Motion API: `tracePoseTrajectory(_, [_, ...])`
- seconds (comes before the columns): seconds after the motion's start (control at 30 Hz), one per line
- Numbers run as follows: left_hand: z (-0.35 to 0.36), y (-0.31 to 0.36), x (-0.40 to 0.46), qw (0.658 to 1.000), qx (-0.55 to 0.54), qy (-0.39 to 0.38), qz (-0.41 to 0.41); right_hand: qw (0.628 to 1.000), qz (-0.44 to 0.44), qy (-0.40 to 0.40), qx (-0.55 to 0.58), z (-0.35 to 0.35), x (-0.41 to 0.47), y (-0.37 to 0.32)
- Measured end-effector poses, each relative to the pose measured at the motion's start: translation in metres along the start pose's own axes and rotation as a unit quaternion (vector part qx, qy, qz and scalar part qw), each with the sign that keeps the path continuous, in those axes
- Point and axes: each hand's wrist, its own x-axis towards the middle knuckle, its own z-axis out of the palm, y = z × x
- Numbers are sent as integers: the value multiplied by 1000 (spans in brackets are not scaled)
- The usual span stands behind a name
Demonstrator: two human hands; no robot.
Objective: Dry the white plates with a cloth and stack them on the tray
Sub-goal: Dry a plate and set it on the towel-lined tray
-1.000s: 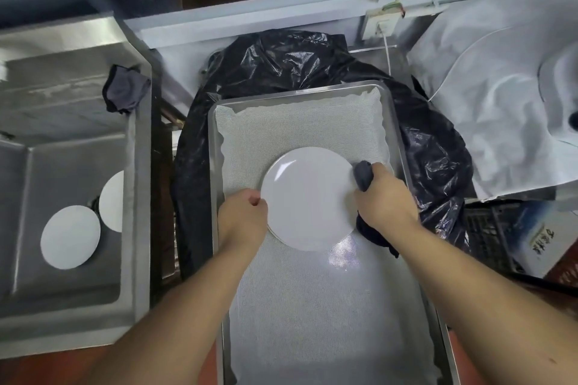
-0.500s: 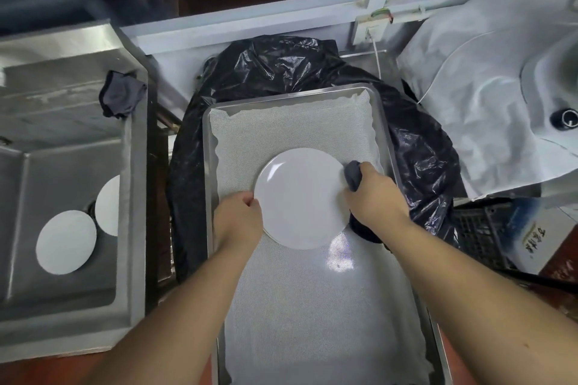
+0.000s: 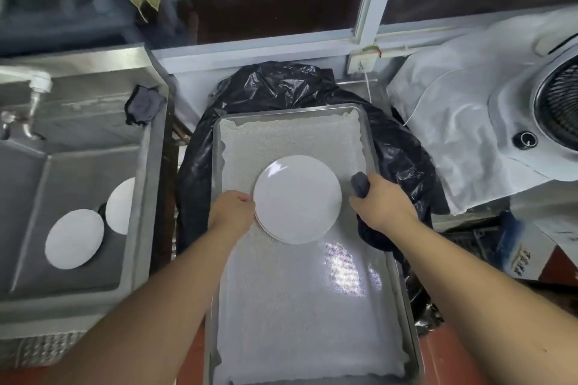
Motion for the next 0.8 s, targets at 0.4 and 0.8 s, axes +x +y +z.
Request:
tracePoseTrajectory(0.4, [-71,-41,-90,982,172,1,80,974,-126,-77,-172,-25,-47,-69])
tracePoseTrajectory(0.8, [-138,-169,-152,980,177,38,78,906,-257,-111,-318,43,-143,-197])
